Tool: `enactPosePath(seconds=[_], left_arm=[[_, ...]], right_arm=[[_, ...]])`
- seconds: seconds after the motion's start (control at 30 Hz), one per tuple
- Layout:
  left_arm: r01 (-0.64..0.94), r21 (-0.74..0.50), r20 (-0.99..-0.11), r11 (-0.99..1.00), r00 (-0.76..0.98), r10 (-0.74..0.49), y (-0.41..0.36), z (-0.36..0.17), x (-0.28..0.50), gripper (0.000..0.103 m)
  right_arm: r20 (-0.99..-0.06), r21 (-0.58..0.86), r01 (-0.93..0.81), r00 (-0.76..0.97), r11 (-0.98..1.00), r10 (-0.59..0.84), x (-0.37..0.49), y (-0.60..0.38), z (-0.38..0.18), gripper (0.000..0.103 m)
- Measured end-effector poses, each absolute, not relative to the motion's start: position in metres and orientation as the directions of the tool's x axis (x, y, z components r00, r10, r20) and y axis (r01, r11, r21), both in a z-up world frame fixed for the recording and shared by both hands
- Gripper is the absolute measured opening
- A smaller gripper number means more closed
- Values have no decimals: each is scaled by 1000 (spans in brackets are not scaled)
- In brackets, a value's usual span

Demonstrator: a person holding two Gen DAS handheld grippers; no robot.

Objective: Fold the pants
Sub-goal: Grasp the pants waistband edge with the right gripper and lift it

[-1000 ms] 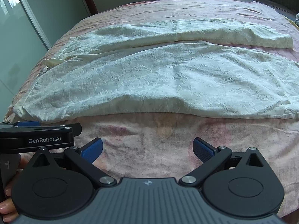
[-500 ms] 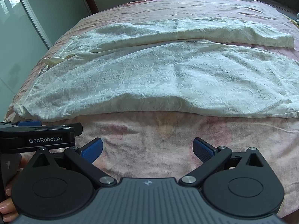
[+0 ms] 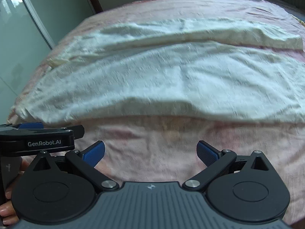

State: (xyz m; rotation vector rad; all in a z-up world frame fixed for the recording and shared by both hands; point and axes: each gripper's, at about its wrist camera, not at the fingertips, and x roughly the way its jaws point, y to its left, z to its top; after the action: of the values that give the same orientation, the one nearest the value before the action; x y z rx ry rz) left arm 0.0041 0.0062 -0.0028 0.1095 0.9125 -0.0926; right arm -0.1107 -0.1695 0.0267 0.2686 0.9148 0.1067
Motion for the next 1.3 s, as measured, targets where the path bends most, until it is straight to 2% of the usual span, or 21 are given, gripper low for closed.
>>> enactPosePath(seconds=[0.2,0.33,0.37,0.4,0.47,0.5,0.63,0.8,0.9,0.93,0.97,1.03,1.1,1.13,1.23,1.3], left_arm=[[93,52,-735,994,678,-25,36,20,30,102],[45,25,-731,999,683,-13,64,30,63,102],[36,12,-732,999,681,-16,72,32,71,102],[27,-4,-736,1000,677,-21,80,33,79,102],[9,-42,-743,999,668,-37,96,36,97,102],[-5,-58,-744,998,667,-40,104,37,105,102],[-81,-85,-749,993,663,-10,131,42,140,102],[-126,-96,-787,987,617,2,149,44,189,101],[-114,-87,-801,990,599,-1,150,44,217,101],[-112,-82,-808,990,590,0,149,44,227,101],[-103,-87,-812,991,583,-11,149,44,239,101],[-97,-95,-822,991,569,-24,147,43,263,100],[-100,-124,-824,987,565,-46,147,41,290,101],[-107,-140,-825,984,563,-56,148,39,304,100],[-141,-231,-821,963,559,-115,156,36,345,99],[-183,-326,-815,927,551,-178,165,32,367,99]], right_arm=[[-597,320,-167,729,933,335,-69,-179,74,103],[-428,236,-310,818,921,385,-19,-173,108,103],[-410,181,-372,813,910,414,0,-167,108,103],[-438,124,-422,789,898,431,20,-159,104,103],[-598,27,-488,691,872,406,78,-138,88,103],[-622,10,-500,675,866,397,100,-131,83,103],[-613,42,-552,644,833,458,187,-127,68,103],[-646,279,-549,500,788,577,295,-129,42,103],[-629,367,-551,446,749,637,332,-126,31,91],[-632,384,-545,434,745,643,340,-125,26,83],[-643,393,-544,415,742,644,352,-118,20,67],[-677,392,-555,366,733,639,362,-108,10,54],[-674,371,-612,340,699,656,362,-101,11,38],[-676,362,-633,328,685,660,357,-98,13,28],[-686,156,-720,414,676,599,325,-82,25,14],[-675,-53,-764,502,644,540,291,-67,35,13]])
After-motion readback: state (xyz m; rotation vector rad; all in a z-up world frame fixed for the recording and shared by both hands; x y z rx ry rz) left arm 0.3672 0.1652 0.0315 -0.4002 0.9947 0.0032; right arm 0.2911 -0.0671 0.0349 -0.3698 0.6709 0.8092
